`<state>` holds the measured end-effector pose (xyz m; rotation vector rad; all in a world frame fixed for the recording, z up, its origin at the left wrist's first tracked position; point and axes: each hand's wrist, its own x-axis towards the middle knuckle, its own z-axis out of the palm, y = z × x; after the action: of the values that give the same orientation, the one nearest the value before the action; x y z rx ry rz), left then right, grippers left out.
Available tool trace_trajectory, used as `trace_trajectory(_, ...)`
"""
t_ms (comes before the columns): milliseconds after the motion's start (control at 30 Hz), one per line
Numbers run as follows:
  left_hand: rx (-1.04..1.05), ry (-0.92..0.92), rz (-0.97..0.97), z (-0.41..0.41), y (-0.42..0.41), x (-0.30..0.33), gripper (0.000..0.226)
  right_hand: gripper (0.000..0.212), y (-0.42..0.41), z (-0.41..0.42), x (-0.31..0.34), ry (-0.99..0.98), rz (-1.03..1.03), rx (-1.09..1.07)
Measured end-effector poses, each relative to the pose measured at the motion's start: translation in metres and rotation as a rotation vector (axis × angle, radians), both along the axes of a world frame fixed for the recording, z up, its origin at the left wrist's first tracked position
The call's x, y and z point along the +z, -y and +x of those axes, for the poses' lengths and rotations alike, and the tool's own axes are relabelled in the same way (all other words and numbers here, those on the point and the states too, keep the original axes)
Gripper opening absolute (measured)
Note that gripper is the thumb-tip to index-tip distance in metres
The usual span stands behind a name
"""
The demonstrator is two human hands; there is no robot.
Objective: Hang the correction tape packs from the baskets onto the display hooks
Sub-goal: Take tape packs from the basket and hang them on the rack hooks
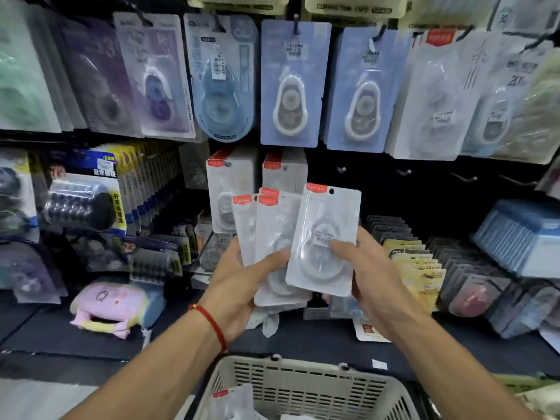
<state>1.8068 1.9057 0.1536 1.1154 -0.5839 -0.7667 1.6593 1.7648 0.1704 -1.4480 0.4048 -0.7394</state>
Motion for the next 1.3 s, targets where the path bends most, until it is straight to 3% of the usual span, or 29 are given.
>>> trace_trajectory(167,0.436,0.099,-0.098,0.020,-0.014,-0.004,0.052,0.016,0.003,0.042,0.007,0.006,-0.225,-0.137)
trace_trajectory(367,0.573,0.140,-0.178,0.035,-0.023,-0.001,0.058,0.014,0.004,0.081,0.009,-0.046,-0.248,-0.170)
trace_trajectory(667,0.583,0.132,-0.223,0.037,-0.028,0.002,0.058,0.021,0.000,0.081,0.003,-0.056,-0.244,-0.232)
trace_trajectory(833,0.544,0.113,-0.238,0.033,-0.026,0.001,0.060,0.056,0.003,0.075,-0.008,-0.490,-0.435,-0.367)
trace_trajectory(900,0.497,0.075,-0.236,0.029,-0.023,0.000,0.064,0.047,-0.003,0.070,-0.014,-0.459,-0.484,-0.344)
trace_trajectory(967,0.417,0.015,-0.224,0.022,-0.018,-0.002,0.063,0.037,-0.014,0.065,-0.015,-0.312,-0.380,-0.180)
trace_trajectory(1033,0.316,-0.050,-0.221,0.016,-0.014,-0.004,0.063,0.043,-0.026,0.063,-0.014,-0.238,-0.307,-0.036)
trace_trajectory(1233,0.187,-0.138,-0.197,0.002,-0.008,0.000,0.074,0.017,-0.026,0.051,-0.011,-0.206,-0.332,-0.099)
trace_trajectory(1300,0.155,-0.148,-0.203,0.001,-0.010,0.000,0.062,0.015,-0.025,0.049,-0.010,-0.179,-0.313,-0.113)
